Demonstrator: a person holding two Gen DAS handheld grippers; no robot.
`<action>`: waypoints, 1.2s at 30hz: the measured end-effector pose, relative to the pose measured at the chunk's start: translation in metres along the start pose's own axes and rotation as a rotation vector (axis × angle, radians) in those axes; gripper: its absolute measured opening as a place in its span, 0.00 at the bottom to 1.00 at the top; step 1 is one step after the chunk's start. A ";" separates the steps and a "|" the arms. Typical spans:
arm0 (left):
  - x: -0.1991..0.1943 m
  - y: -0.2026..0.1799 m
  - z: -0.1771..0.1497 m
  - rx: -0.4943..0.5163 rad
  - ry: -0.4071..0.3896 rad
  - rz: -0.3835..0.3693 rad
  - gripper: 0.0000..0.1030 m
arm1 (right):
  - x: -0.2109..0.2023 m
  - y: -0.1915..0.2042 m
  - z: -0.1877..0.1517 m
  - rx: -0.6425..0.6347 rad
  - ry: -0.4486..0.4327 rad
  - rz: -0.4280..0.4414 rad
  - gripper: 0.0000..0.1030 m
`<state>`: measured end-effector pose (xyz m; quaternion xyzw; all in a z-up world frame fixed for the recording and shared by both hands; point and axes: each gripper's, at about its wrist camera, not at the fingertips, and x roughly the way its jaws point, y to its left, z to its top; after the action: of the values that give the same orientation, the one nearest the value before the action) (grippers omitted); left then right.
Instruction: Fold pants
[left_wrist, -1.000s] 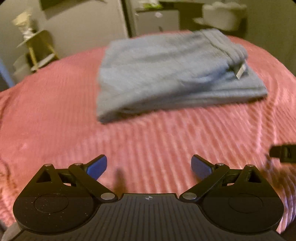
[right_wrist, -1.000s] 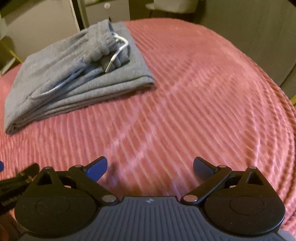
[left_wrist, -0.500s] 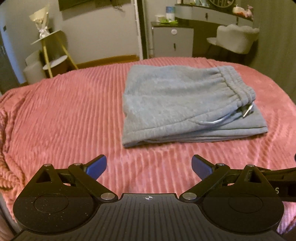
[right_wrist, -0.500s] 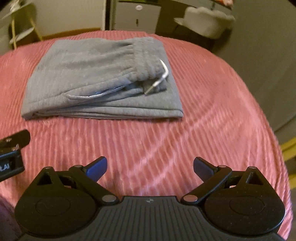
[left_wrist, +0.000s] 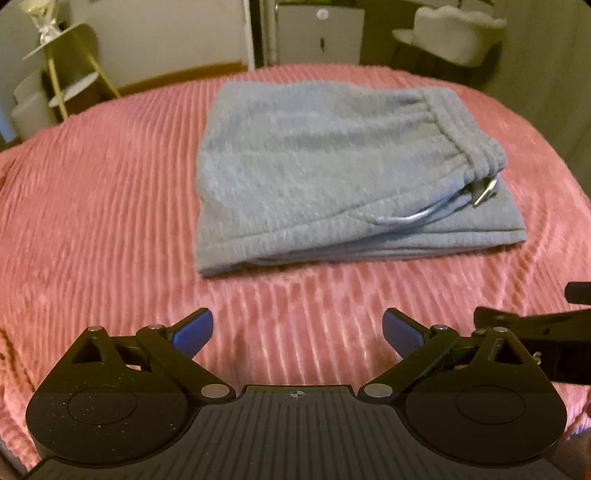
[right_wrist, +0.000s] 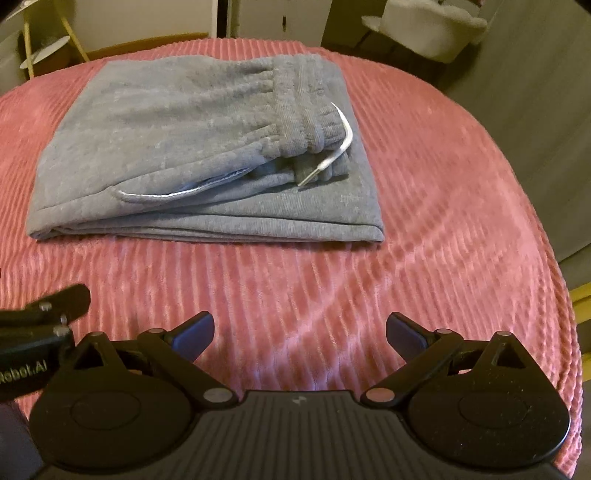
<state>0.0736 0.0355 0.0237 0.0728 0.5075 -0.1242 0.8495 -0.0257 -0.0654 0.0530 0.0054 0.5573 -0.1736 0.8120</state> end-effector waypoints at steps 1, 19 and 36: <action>0.001 -0.001 0.000 -0.002 0.005 0.002 0.98 | 0.001 -0.001 0.002 0.000 0.005 0.004 0.97; 0.016 -0.011 0.010 0.036 0.061 0.031 0.98 | 0.025 -0.006 0.014 -0.010 0.032 0.019 0.97; 0.022 -0.007 0.011 0.023 0.090 0.070 0.98 | 0.025 -0.012 0.011 0.011 0.039 0.035 0.97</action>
<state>0.0910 0.0235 0.0092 0.1059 0.5407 -0.0969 0.8289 -0.0112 -0.0860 0.0367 0.0232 0.5716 -0.1622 0.8040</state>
